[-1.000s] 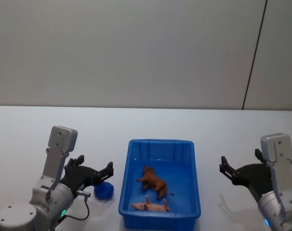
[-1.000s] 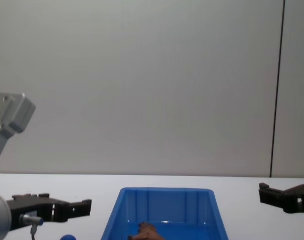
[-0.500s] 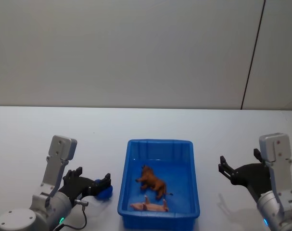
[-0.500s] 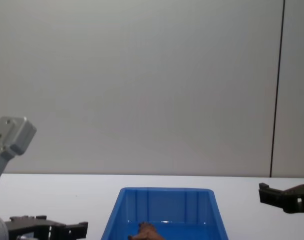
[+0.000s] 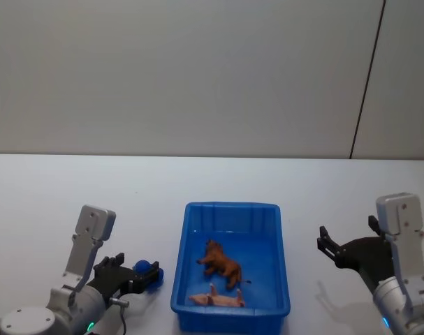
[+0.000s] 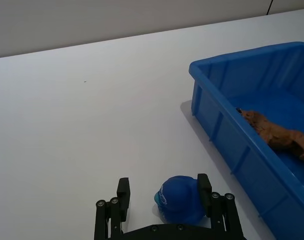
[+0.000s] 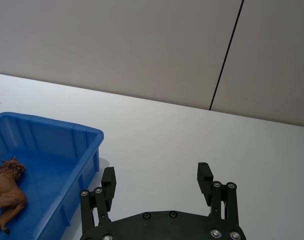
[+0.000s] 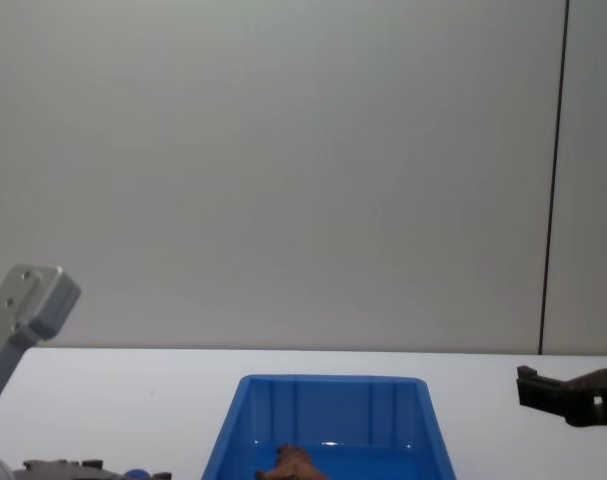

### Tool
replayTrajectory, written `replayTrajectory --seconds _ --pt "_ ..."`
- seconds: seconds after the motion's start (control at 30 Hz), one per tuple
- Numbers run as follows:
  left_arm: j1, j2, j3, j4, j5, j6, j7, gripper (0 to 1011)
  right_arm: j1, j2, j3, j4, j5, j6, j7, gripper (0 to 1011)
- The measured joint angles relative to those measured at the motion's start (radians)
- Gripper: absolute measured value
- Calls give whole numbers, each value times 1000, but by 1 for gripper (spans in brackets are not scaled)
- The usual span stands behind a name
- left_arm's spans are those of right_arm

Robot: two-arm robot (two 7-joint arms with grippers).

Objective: Pick up the two dolls from the table and place them into the box.

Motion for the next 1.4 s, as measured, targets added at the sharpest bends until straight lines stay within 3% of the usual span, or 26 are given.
replayTrajectory --seconds 0.1,0.53,0.97,1.4 --pt "-4 -3 1 10 5 0 -10 809 0 0 0 0 0 0 0 1001" --pt "-11 -10 2 25 17 -3 -25 377 0 0 0 0 0 0 0 1001" --pt "3 -4 -2 -15 20 -19 -12 282 0 0 0 0 0 0 0 1001" --pt "26 30 -22 -179 64 -28 17 211 0 0 0 0 0 0 0 1001"
